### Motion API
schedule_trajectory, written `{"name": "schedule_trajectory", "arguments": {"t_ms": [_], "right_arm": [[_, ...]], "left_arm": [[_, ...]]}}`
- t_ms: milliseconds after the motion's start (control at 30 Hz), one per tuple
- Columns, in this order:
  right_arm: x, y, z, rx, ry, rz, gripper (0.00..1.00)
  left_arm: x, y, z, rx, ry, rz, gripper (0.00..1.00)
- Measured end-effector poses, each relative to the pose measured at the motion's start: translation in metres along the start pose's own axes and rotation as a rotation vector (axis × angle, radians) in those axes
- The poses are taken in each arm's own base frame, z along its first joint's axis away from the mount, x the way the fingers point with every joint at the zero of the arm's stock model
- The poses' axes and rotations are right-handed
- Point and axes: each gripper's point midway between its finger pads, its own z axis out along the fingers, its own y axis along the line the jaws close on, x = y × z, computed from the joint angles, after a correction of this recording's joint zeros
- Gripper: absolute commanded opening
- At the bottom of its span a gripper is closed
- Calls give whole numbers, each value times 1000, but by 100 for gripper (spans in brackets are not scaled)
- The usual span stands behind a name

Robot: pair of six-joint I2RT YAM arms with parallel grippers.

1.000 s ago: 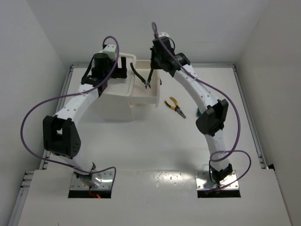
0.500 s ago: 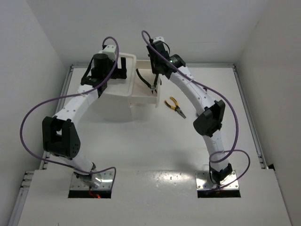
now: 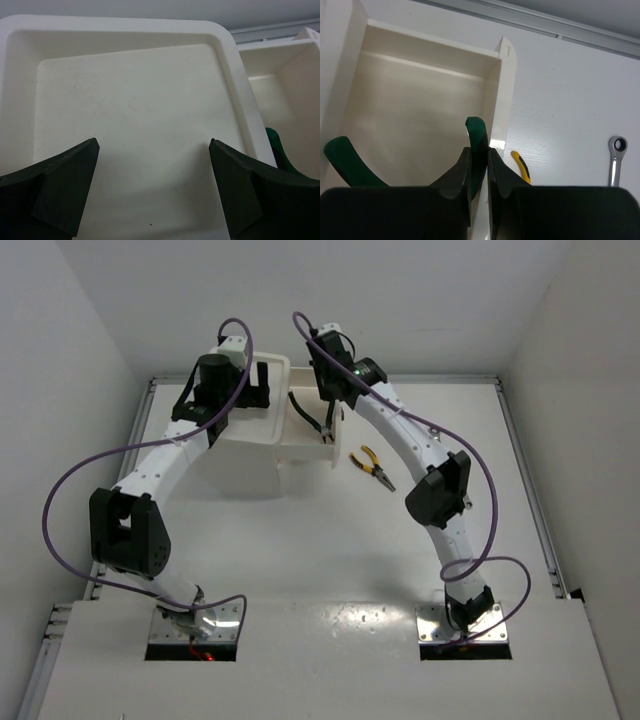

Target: Sort the tools into containers

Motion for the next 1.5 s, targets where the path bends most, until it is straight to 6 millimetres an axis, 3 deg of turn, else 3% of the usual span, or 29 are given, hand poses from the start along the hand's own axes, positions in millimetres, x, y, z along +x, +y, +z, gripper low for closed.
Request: {"name": "schedule_trajectory", "arguments": {"t_ms": [133,300,333,367,400,467,500,700,800,833,933,967,1033,1067,1167,1267,1333,1400,1500], "right_arm": [[9,11,10,-35,20,-29,0],[23,31,18,-114,61,-58,0],[26,36,19,-134,69,-64,4],[29,42,20,-156,75,-68,16],[31,47,20,-175,80,-73,35],[33,57,18,-214,81,-83,91],[32,62,17,-232,78,-88,100],[13,64,7,-277,10,-78,100],[7,55,1,-277,-13,-66,91],[1,52,-1,-279,-29,-58,85],[-22,37,-9,-270,-105,-22,47],[-29,26,-15,-256,-128,-12,21],[-46,4,-27,-231,-189,21,4],[-53,-9,-34,-214,-215,40,0],[-76,-54,-52,-158,-287,97,0],[-89,-103,-54,-96,-286,135,10],[-85,-120,-38,-92,-238,147,50],[-58,-122,-12,-127,-139,133,75],[22,-97,28,-227,120,77,81]], "left_arm": [[0,0,0,0,0,0,100],[0,0,0,-3,1,0,100],[0,0,0,-3,1,0,100],[0,0,0,-3,1,0,100],[0,0,0,-3,1,0,100],[0,0,0,-3,1,0,100],[0,0,0,-3,1,0,100],[1,2,0,-12,3,1,100],[0,2,0,-11,3,1,100],[1,2,0,-11,3,1,100],[1,2,0,-11,4,1,100],[1,2,0,-11,4,1,100],[1,2,0,-11,4,1,100],[0,2,0,-11,3,1,100],[0,2,0,-11,3,1,100],[1,2,0,-11,4,1,100],[1,2,0,-11,4,1,100],[1,2,0,-11,4,1,100],[0,2,0,-11,3,1,100]]}}
